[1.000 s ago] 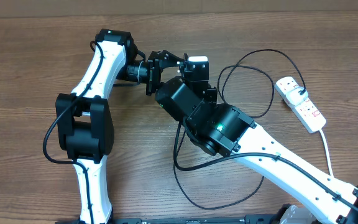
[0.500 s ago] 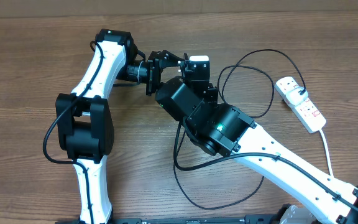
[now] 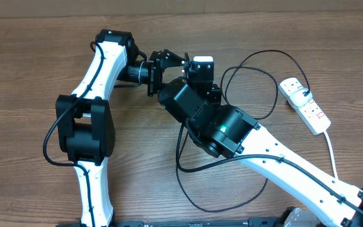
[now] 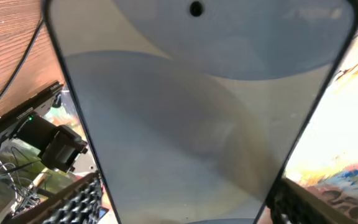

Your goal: Plug charger to phone and switch on socket

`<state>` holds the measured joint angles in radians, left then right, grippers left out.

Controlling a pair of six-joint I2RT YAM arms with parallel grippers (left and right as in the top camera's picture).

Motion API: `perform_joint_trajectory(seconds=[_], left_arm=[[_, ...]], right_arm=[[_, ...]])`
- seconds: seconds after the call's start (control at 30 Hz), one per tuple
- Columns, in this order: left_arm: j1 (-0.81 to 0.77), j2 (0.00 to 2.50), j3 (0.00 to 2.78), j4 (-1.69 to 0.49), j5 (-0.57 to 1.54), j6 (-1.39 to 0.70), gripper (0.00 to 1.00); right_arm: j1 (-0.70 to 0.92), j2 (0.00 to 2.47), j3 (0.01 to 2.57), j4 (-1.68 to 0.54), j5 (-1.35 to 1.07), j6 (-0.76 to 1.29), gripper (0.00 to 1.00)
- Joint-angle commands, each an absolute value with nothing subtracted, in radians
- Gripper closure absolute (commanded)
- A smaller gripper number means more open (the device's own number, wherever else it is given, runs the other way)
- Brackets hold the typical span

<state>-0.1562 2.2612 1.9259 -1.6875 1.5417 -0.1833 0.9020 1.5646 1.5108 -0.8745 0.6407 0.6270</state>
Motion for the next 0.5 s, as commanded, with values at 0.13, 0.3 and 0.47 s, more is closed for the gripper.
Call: perform_joint_trajectory(seconds=[0.13, 0.3, 0.47], left_arm=[[-0.151, 2.266, 1.953, -1.69, 1.581, -0.167, 0.0], [-0.151, 2.266, 1.953, -1.689, 1.581, -0.167, 0.0], [-0.151, 2.266, 1.953, -1.689, 1.579, -0.168, 0.0]], right_arm=[[0.901, 1.569, 1.546, -0.865, 0.674, 0.716, 0.96], [0.901, 1.565, 1.564, -0.874, 0.699, 0.866, 0.96], [0.901, 1.539, 1.612, -0.891, 0.732, 1.067, 0.96]])
